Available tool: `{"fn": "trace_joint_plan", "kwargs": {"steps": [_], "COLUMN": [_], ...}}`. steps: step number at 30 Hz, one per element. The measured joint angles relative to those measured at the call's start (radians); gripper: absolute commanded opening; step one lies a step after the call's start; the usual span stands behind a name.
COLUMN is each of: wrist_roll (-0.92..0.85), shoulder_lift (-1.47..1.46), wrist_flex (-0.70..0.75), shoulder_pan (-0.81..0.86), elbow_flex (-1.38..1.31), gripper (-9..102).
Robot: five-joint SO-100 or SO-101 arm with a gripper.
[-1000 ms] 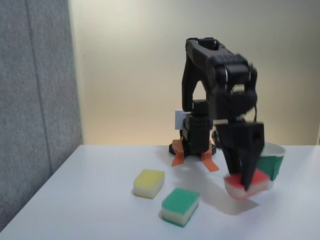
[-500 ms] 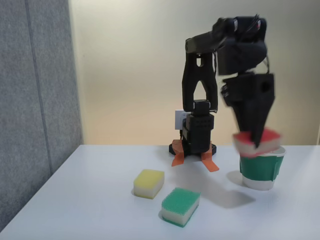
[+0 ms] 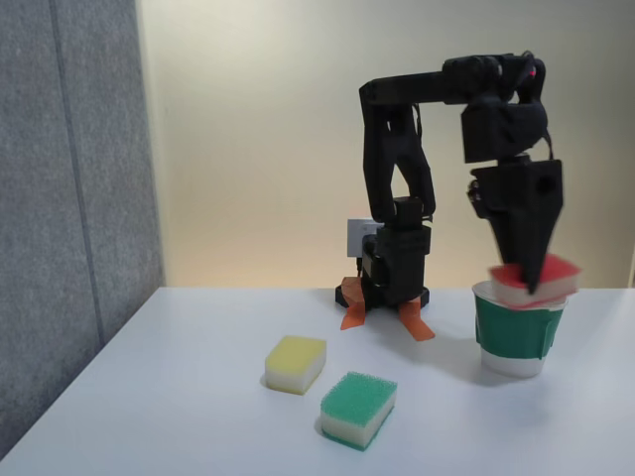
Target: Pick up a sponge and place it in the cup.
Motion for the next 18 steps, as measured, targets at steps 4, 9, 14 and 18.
{"fn": "trace_joint_plan", "kwargs": {"steps": [4, 9, 14, 18], "wrist_roll": [0.012, 0.046, 0.086, 0.126], "shoulder_lift": [0.037, 0.071, 0.107, 0.141], "wrist_flex": [-0.011, 0.028, 0.074, 0.074], "shoulder_pan": [0.000, -0.041, -0.060, -0.084], "elbow_flex": [0.037, 0.037, 0.040, 0.066], "gripper": [0, 0, 0, 0]}}
